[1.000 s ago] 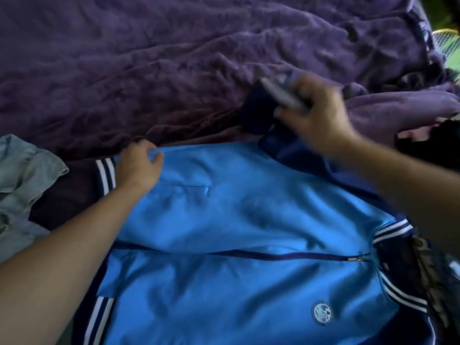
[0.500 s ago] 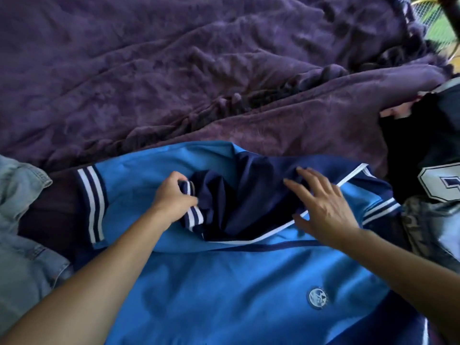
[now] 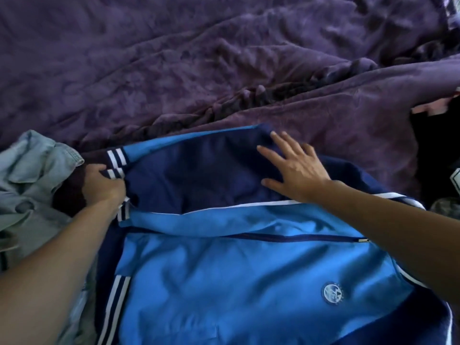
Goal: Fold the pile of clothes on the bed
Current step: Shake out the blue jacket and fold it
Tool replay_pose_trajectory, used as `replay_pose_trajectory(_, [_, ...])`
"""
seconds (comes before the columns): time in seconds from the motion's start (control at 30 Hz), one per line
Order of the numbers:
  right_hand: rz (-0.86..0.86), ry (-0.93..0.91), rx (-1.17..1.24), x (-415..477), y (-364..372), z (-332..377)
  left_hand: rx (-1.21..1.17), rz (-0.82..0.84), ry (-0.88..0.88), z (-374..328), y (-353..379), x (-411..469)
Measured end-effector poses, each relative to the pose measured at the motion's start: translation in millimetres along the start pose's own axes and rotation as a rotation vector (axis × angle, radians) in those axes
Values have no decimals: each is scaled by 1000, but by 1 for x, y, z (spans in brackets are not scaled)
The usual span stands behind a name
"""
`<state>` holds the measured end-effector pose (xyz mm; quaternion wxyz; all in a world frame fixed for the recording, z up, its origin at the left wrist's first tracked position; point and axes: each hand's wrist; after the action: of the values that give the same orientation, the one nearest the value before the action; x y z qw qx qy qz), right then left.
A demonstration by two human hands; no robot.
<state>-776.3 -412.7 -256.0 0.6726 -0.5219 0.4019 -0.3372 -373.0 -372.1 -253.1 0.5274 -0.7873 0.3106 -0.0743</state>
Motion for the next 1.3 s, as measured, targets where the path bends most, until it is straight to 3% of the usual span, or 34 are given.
replay_pose_trajectory(0.03, [99, -10, -74, 1, 9, 2, 32, -49, 37, -2, 2, -7])
replay_pose_trajectory(0.1, [251, 62, -170, -1, 22, -5, 152, -187, 290, -6, 5, -27])
replay_pose_trajectory(0.17, [287, 139, -176, -6, 27, -10, 303, -229, 648, -3, 8, -49])
replay_pose_trajectory(0.23, [234, 158, -160, -21, 25, -3, 412, -145, 826, 10, 11, -61])
replay_pose_trajectory(0.3, [104, 148, -87, -48, 16, 7, 423, -87, 667, 22, 10, -62])
replay_pose_trajectory(0.37, [2, 146, -12, -87, 7, 14, 279, -113, 343, 29, 3, -60])
replay_pose_trajectory(0.43, [-32, 186, 50, -132, 3, 22, 197, -143, 244, 35, -7, -67])
replay_pose_trajectory(0.53, [-46, 224, 93, -200, 7, 38, 256, -110, 553, 52, -21, -103])
replay_pose_trajectory(0.63, [-35, 259, 176, -262, 19, 60, 249, 61, 843, 77, -25, -168])
replay_pose_trajectory(0.77, [39, 178, 271, -330, 40, 81, 204, 411, 998, 124, -31, -270])
replay_pose_trajectory(0.87, [186, 42, 245, -369, 57, 91, 220, 503, 1084, 174, -34, -332])
replay_pose_trajectory(0.97, [217, -65, 132, -392, 65, 92, 327, 549, 1123, 216, -41, -376])
replay_pose_trajectory(1.07, [50, -48, 152, -400, 61, 80, 503, 497, 1131, 240, -51, -396])
replay_pose_trajectory(1.2, [-110, 217, 480, -389, 37, 62, 608, 403, 958, 238, -53, -392])
replay_pose_trajectory(1.3, [-192, 393, 698, -372, 13, 57, 557, 349, 877, 221, -50, -385])
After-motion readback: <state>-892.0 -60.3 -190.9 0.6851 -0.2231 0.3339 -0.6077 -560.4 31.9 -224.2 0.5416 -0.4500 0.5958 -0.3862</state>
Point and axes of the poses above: each hand's wrist, its own x-axis towards the middle knuckle, its own y-axis out of the palm, z = x × y, and after that the axes turned 4 degrees about -z, right-handed
